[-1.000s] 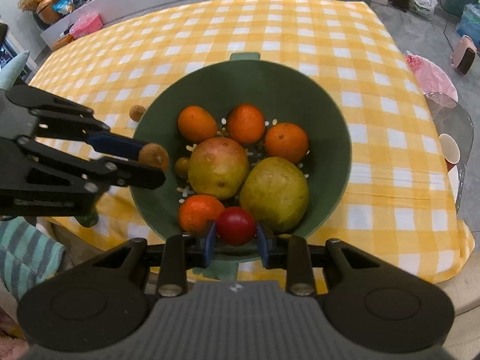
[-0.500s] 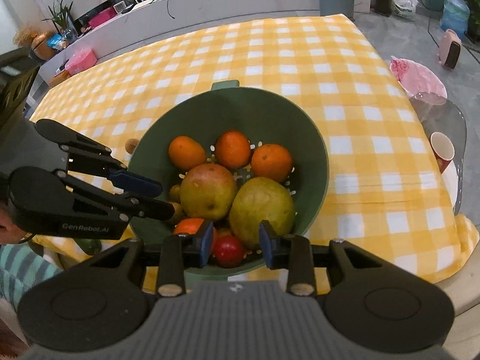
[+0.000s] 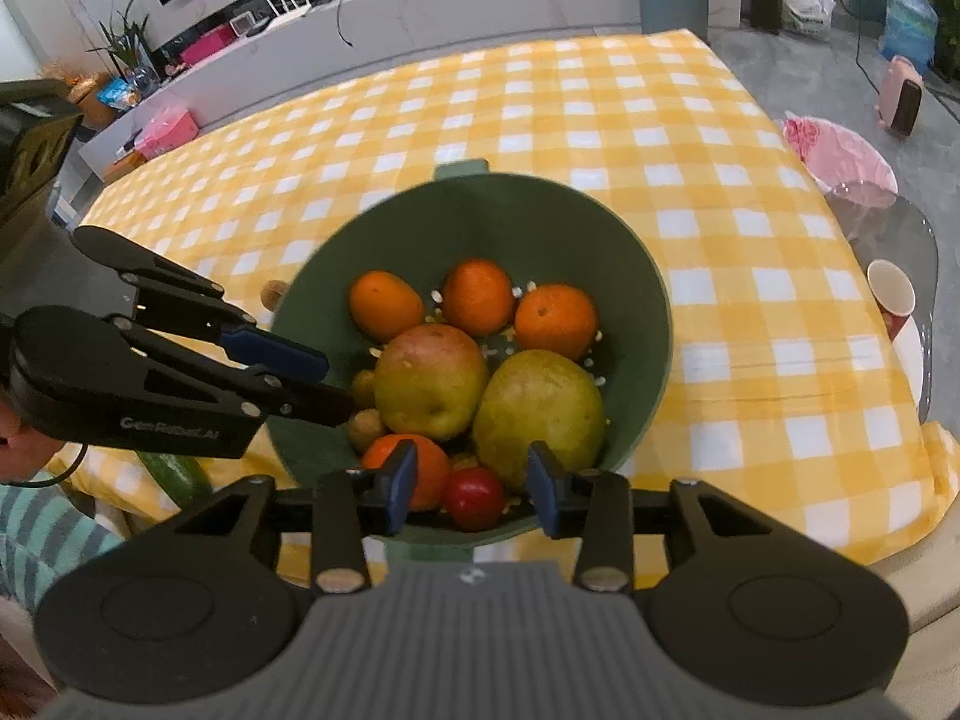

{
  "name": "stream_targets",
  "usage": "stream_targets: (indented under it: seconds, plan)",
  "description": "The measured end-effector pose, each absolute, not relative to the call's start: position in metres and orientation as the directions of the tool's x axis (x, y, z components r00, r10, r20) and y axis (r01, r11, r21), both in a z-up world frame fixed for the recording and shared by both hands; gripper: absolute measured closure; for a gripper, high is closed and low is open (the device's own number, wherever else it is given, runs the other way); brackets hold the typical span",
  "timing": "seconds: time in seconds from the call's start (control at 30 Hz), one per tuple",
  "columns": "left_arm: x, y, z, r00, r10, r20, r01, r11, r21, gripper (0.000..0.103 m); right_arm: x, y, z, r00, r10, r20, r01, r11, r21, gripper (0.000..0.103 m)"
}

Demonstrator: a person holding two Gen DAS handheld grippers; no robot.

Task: Organize fruits
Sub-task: 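Open both tools to release the kiwi and tomato into the colander, then move the right tool over the green cucumber on the cloth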

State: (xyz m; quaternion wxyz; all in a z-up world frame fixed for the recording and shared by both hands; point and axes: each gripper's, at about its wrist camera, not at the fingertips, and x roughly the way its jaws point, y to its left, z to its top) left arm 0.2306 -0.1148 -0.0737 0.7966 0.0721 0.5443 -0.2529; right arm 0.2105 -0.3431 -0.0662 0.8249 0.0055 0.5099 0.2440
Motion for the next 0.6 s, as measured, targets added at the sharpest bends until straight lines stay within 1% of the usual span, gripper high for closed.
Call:
stream_targets:
  seconds: [0.03, 0.1, 0.23, 0.33, 0.43, 0.6]
  plan:
    - [0.227, -0.113, -0.069, 0.294, -0.326, -0.898, 0.478, 0.864, -0.157, 0.07, 0.208, -0.341, -0.064, 0.369, 0.411, -0.833, -0.398, 0.88, 0.258, 0.057]
    - [0.22, -0.106, -0.059, 0.323, -0.333, -0.886, 0.463, 0.872, -0.159, 0.069, 0.203, -0.336, -0.059, 0.384, 0.418, -0.824, -0.4, 0.879, 0.259, 0.052]
    - [0.204, -0.088, -0.046, 0.372, -0.323, -0.87, 0.411, 0.898, -0.157, 0.069, 0.189, -0.323, -0.052, 0.423, 0.428, -0.799, -0.41, 0.877, 0.253, 0.048]
    - [0.193, -0.072, -0.038, 0.401, -0.308, -0.862, 0.364, 0.918, -0.159, 0.069, 0.178, -0.311, -0.047, 0.444, 0.438, -0.782, -0.413, 0.874, 0.255, 0.047]
    - [0.182, -0.057, -0.033, 0.425, -0.288, -0.858, 0.333, 0.931, -0.147, 0.069, 0.168, -0.297, -0.047, 0.44, 0.468, -0.766, -0.418, 0.862, 0.287, 0.047]
    - [0.163, -0.038, -0.031, 0.445, -0.233, -0.865, 0.322, 0.943, -0.088, 0.068, 0.149, -0.27, -0.048, 0.433, 0.488, -0.758, -0.439, 0.849, 0.295, 0.047]
